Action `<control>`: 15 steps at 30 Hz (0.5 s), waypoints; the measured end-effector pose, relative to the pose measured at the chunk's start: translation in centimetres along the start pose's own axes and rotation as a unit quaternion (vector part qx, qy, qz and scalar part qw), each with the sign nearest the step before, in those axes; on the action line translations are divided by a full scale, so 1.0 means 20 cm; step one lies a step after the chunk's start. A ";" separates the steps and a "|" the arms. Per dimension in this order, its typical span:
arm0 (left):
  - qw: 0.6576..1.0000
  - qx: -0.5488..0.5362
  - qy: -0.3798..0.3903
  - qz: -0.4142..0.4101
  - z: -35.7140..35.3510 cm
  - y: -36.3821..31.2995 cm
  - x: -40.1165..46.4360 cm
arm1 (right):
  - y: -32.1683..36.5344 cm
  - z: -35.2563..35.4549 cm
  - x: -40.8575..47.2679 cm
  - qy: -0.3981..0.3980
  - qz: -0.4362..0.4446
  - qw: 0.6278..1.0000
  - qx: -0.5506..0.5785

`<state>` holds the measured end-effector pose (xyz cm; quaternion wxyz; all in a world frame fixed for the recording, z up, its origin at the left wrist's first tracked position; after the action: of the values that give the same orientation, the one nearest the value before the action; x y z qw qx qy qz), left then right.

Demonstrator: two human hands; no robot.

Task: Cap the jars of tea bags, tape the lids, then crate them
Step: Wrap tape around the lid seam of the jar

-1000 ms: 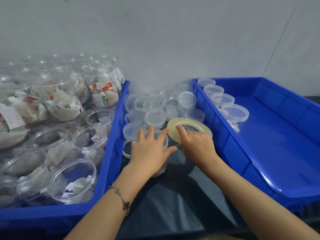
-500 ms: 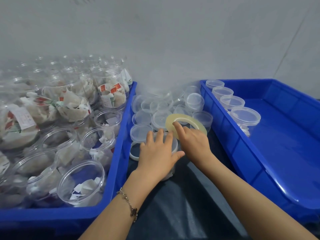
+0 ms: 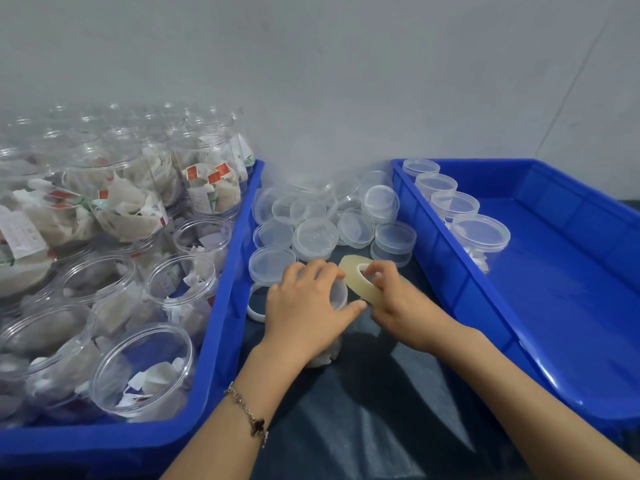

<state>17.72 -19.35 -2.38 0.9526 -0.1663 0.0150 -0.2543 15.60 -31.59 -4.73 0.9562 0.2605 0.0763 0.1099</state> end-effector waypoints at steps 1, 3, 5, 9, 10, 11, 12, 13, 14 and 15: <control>1.000 0.001 -0.001 0.001 0.00 0.00 0.00 | 0.00 0.03 -0.02 -0.022 -0.004 0.998 -0.052; 1.000 0.008 -0.005 -0.002 0.00 0.00 0.00 | 0.02 0.08 -0.03 -0.075 -0.002 0.983 -0.166; 1.000 0.010 -0.009 -0.004 0.00 0.00 0.00 | 0.05 0.11 -0.02 -0.099 0.000 0.967 -0.235; 1.000 0.009 -0.010 0.000 0.01 -0.01 -0.01 | 0.08 0.13 0.02 -0.136 0.020 0.934 -0.328; 1.000 0.014 -0.008 0.001 0.01 -0.01 -0.01 | 0.08 0.13 0.04 -0.141 0.012 0.930 -0.338; 1.000 0.017 -0.008 0.002 0.01 -0.01 -0.01 | 0.08 0.13 0.05 -0.149 0.003 0.929 -0.340; 1.000 0.017 -0.011 0.001 0.01 -0.01 -0.01 | 0.08 0.14 0.07 -0.158 -0.001 0.928 -0.337; 1.000 0.017 -0.015 -0.001 0.01 -0.01 -0.01 | 0.09 0.14 0.09 -0.163 -0.005 0.928 -0.334; 1.000 0.018 -0.020 -0.004 0.02 -0.02 -0.01 | 0.08 0.13 0.12 -0.159 -0.012 0.930 -0.332; 1.000 0.018 -0.023 -0.009 0.02 -0.02 -0.01 | 0.08 0.11 0.15 -0.150 -0.018 0.932 -0.331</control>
<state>17.39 -19.47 -1.93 0.9533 -0.1546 -0.0128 -0.2591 18.65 -30.56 -2.23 0.9903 -0.0585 -0.1040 0.0718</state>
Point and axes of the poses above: each hand's wrist, its own x-axis towards the middle knuckle, its own z-axis out of the back of the hand, y = z × x, the point moved 10 cm from there along x, towards the middle knuckle, and after that the axes turned 14 degrees about y, right-handed, at the moved point
